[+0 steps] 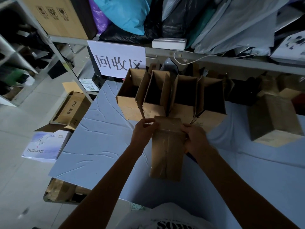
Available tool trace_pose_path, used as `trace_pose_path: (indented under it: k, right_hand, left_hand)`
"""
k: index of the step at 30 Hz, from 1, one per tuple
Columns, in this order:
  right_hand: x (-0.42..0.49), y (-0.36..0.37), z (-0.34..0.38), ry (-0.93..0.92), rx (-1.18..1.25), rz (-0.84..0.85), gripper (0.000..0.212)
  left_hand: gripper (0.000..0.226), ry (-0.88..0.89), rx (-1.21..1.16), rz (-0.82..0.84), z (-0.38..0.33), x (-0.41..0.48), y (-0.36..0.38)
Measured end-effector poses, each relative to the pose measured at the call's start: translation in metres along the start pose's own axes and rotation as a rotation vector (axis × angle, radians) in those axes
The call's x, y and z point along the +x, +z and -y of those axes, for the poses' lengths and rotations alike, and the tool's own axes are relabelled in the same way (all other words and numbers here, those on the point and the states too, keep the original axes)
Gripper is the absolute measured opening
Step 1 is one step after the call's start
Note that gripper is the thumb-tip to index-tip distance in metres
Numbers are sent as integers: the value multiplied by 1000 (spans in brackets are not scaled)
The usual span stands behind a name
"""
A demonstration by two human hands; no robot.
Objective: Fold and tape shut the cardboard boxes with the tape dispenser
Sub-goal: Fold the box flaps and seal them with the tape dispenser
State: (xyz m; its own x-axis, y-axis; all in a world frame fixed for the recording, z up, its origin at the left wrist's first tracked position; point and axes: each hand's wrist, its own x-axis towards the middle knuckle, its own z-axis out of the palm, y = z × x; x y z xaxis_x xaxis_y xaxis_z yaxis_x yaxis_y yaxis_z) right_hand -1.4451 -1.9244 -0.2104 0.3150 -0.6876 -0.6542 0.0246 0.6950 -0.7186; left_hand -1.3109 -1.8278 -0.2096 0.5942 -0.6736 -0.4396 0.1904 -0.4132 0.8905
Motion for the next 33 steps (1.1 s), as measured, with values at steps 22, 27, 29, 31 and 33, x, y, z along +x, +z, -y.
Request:
trace_pose_path:
  k: [22, 27, 29, 31, 33]
  right_hand:
    - [-6, -14, -2, -163, -429, 279, 69]
    - [-17, -16, -3, -401, -629, 215, 61]
    - [-17, -26, 3, -284, -469, 236, 53]
    - [-16, -37, 8, -155, -355, 226, 51]
    - [-14, -42, 11, -99, -266, 201, 43]
  left_hand:
    - [26, 105, 205, -120, -9, 5, 0]
    - [35, 93, -53, 92, -14, -13, 3]
    - [33, 145, 3, 190, -18, -15, -11]
    - [30, 167, 230, 272, -19, -15, -27]
    - [27, 110, 297, 346, -16, -16, -37]
